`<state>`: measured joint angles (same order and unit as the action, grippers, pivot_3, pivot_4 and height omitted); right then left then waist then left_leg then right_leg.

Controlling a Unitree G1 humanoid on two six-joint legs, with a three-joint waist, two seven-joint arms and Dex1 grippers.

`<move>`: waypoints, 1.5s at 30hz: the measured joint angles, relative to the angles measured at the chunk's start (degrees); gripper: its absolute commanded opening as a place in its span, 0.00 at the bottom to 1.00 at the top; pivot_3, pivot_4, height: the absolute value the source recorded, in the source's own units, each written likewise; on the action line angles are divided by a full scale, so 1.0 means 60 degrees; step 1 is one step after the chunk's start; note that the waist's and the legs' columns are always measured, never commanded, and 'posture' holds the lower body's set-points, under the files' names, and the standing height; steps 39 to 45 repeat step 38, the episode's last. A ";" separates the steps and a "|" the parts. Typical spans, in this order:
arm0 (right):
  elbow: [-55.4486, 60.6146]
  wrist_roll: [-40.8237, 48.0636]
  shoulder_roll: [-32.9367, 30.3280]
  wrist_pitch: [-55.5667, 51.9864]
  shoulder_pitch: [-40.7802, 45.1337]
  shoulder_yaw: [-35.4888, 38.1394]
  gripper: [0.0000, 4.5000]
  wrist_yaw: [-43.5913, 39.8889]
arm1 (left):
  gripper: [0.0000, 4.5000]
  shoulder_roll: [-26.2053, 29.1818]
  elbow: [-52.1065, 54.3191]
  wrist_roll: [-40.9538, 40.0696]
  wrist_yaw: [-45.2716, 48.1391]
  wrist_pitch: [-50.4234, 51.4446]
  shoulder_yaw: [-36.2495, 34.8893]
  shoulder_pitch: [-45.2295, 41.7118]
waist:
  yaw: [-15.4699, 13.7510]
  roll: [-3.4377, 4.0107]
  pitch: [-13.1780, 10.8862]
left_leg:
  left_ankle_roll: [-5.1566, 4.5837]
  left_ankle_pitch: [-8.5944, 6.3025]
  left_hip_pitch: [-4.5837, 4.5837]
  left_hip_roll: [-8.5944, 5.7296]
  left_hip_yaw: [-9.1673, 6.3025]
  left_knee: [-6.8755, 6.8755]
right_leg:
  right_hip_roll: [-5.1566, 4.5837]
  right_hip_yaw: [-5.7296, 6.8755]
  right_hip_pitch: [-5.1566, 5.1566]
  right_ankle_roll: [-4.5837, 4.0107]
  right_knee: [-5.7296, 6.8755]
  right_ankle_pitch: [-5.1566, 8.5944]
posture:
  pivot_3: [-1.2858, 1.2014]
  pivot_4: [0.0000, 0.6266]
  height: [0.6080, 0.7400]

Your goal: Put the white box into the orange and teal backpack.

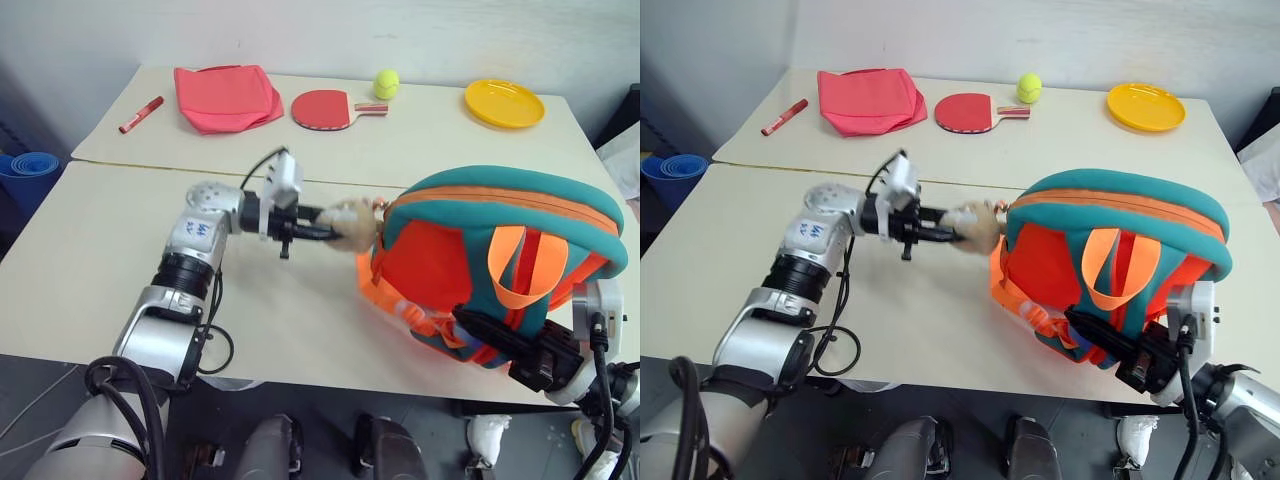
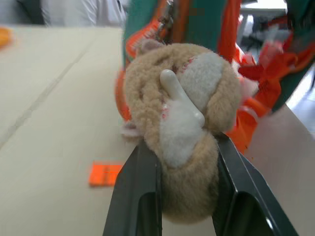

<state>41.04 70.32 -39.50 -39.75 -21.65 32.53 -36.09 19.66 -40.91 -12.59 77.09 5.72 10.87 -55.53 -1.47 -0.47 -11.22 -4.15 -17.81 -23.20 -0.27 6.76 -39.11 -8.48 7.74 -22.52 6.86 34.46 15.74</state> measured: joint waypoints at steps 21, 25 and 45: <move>-0.1041 -0.6119 0.0142 0.4613 0.0024 -0.0914 0.79 -0.1124 | 1.00 0.2851 0.3993 -0.0855 0.0060 0.1241 -0.1739 0.3976 | 0.0054 0.0017 0.0007 | 0.0021 -0.0014 0.0004 0.0010 0.0015 0.0002 | 0.0005 -0.0016 -0.0013 -0.0012 0.0010 0.0008 | 0.52 0.24 1.00; -0.1683 -0.6369 0.0268 0.5813 -0.1418 0.0090 0.99 -0.2494 | 1.00 0.3666 0.4968 -0.1159 0.0033 0.0864 -0.2731 0.6062 | -0.0010 0.0020 0.0005 | 0.0030 -0.0035 0.0005 0.0008 0.0002 0.0003 | -0.0018 -0.0025 0.0002 -0.0009 -0.0011 0.0007 | 0.52 0.24 1.00; -0.4821 -0.6787 -0.0182 0.7996 -0.1428 0.1939 0.99 -0.5057 | 1.00 0.3998 0.6626 -0.1190 -0.1092 -0.0964 -0.4285 0.9022 | 0.0024 0.0047 0.0010 | 0.0130 -0.0076 0.0148 0.0026 0.0032 0.0132 | -0.0039 -0.0113 0.0029 -0.0036 -0.0069 0.0019 | 0.52 0.24 1.00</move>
